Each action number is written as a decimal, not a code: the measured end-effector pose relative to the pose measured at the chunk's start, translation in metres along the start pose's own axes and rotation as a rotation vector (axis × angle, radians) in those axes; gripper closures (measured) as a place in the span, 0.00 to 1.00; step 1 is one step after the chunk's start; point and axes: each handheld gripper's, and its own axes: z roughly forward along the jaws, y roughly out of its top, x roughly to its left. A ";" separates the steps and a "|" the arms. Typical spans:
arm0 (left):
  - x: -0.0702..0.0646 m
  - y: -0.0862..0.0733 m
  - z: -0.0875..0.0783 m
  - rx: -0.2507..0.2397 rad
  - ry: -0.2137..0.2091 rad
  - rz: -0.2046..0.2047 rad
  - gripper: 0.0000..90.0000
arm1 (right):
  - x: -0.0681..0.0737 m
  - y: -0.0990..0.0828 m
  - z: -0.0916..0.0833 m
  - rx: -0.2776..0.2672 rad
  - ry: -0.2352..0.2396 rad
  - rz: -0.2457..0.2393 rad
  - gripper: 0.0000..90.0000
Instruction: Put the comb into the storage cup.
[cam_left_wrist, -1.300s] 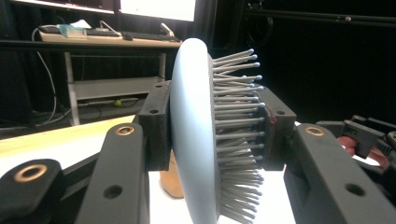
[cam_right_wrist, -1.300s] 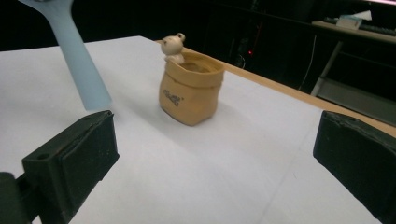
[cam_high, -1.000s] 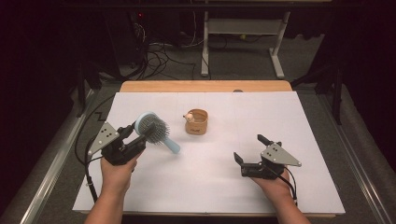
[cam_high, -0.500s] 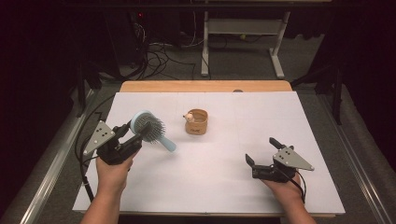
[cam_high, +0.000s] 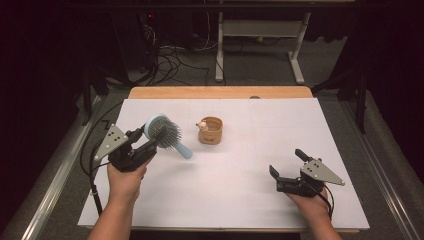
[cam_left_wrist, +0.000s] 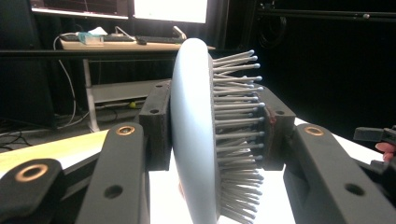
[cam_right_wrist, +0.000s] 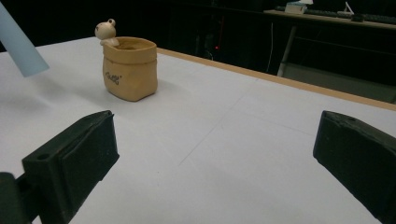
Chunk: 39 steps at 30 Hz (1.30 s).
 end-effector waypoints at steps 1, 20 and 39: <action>-0.001 0.000 0.002 0.002 -0.002 -0.002 0.63 | 0.000 0.000 0.000 -0.001 0.001 0.002 0.00; -0.013 0.017 0.029 -0.010 -0.032 0.003 0.63 | -0.001 0.000 0.001 -0.006 0.006 0.004 0.00; -0.012 0.036 0.045 -0.027 -0.043 -0.013 0.63 | -0.001 0.001 0.000 -0.014 0.007 0.001 0.00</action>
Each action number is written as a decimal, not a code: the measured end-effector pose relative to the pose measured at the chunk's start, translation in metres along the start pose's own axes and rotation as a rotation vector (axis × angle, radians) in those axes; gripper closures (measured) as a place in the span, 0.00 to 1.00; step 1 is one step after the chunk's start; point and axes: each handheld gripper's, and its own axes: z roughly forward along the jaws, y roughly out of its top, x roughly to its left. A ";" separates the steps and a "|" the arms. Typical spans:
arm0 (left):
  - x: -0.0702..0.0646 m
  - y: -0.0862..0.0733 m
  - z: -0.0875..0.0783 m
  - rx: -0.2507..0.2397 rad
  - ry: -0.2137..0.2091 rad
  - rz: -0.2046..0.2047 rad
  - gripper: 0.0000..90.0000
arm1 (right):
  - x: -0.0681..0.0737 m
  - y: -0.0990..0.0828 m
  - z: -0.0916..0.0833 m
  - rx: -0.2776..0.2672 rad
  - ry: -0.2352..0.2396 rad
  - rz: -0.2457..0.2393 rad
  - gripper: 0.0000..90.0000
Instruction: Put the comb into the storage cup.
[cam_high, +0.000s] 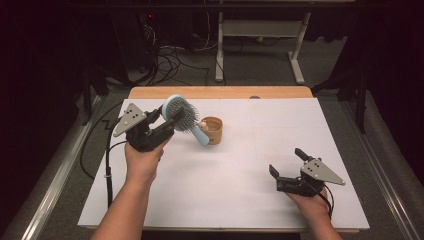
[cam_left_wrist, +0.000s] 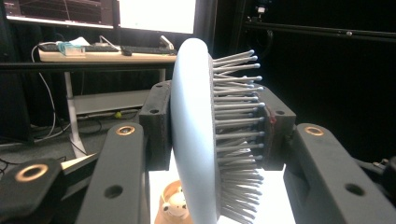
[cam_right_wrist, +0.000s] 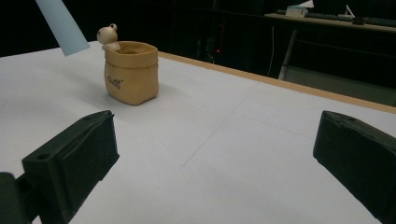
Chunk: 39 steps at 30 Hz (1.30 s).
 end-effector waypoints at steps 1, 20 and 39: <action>0.000 0.001 0.001 -0.001 0.000 0.000 0.63 | 0.000 0.000 0.000 0.000 -0.001 -0.001 0.00; -0.001 0.013 0.015 -0.030 -0.017 -0.018 0.63 | -0.001 0.001 -0.001 -0.008 -0.005 0.000 0.00; 0.001 0.019 0.038 -0.026 0.004 -0.011 0.63 | -0.001 0.001 0.000 -0.010 0.001 0.000 0.00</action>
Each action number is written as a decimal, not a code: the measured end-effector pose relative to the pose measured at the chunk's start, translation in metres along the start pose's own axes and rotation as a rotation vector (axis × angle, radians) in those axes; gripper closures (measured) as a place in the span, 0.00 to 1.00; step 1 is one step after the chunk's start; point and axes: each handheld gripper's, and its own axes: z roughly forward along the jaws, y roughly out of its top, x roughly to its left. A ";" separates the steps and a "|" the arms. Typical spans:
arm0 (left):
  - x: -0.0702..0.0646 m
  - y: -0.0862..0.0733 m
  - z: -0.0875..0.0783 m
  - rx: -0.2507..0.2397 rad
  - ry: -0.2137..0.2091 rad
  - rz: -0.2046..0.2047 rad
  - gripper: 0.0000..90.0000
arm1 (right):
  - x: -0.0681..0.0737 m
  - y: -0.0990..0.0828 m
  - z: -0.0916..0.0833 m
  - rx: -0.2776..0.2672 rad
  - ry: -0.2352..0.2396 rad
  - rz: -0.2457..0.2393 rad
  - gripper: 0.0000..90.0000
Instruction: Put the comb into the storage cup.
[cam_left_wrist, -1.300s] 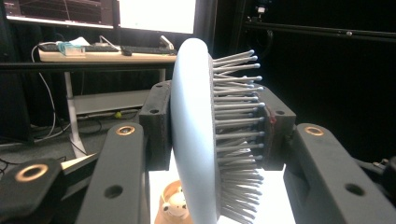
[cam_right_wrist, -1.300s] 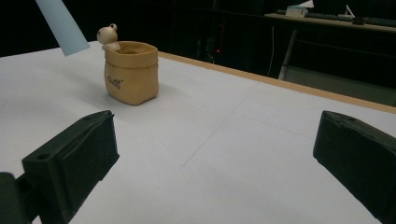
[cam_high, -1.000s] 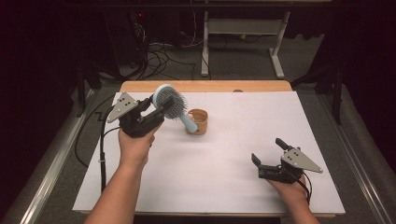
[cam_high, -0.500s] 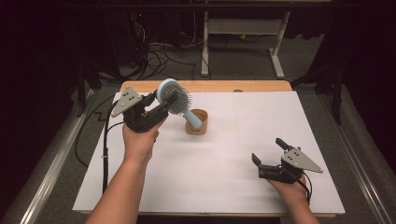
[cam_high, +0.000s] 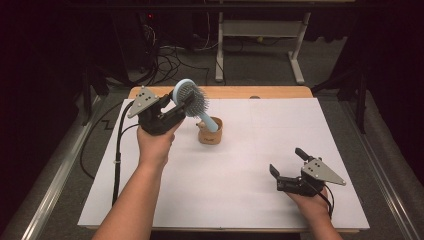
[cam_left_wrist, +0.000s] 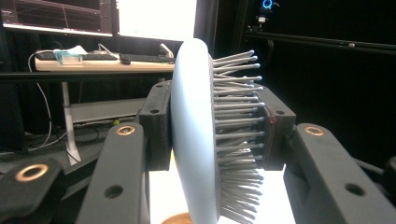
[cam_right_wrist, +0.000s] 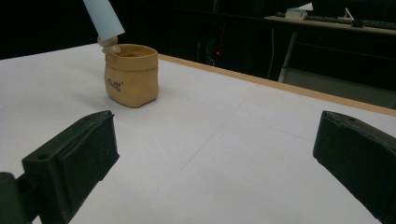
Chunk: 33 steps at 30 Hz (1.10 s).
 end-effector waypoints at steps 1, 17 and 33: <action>0.001 0.000 0.001 0.000 0.003 -0.001 0.63 | 0.000 0.000 0.000 0.000 0.000 0.000 0.00; 0.008 0.001 0.020 0.013 0.030 -0.010 0.63 | -0.001 0.000 0.000 0.000 0.000 0.005 0.00; 0.015 -0.001 0.033 0.021 0.049 -0.022 0.63 | -0.002 0.000 0.000 -0.005 -0.002 0.015 0.00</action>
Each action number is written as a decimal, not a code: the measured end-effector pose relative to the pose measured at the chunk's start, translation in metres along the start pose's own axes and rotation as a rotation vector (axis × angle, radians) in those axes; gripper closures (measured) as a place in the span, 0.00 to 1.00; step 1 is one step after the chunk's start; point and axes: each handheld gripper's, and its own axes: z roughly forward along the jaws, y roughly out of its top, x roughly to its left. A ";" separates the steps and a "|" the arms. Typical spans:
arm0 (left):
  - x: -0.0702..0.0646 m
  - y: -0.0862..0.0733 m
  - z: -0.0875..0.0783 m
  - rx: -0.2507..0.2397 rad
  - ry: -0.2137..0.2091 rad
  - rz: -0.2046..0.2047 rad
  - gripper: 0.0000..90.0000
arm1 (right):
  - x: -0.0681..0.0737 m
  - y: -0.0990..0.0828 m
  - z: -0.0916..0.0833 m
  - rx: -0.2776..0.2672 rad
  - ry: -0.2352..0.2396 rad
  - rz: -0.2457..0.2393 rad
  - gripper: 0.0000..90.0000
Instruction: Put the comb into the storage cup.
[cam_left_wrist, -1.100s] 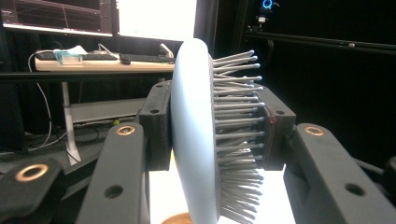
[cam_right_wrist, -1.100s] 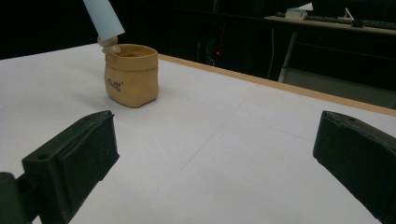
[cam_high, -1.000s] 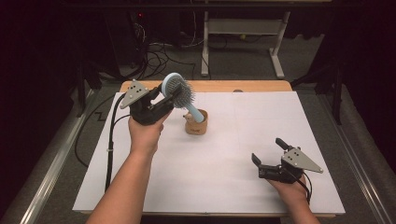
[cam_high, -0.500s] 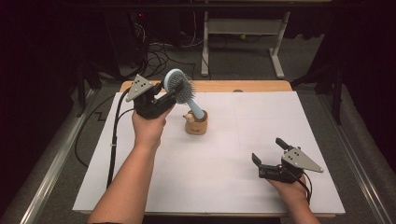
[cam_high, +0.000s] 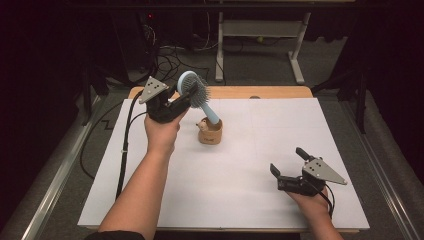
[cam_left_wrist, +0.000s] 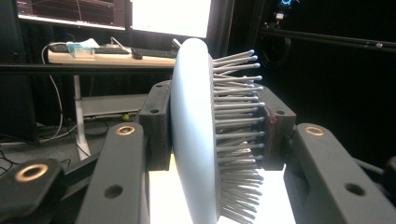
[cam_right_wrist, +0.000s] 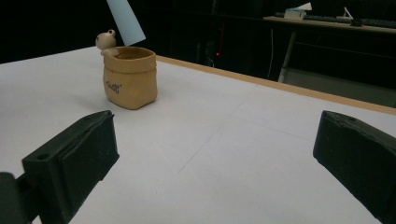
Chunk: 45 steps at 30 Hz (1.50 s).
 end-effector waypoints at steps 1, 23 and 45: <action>0.000 -0.001 0.001 0.001 0.001 0.000 0.63 | 0.000 0.000 0.000 0.001 0.000 0.001 0.00; 0.000 -0.013 0.012 0.042 0.022 0.005 0.63 | -0.001 0.000 -0.001 -0.003 0.002 0.002 0.00; 0.005 -0.028 0.020 0.066 0.030 -0.021 0.62 | 0.000 0.000 0.000 -0.001 0.003 0.003 0.00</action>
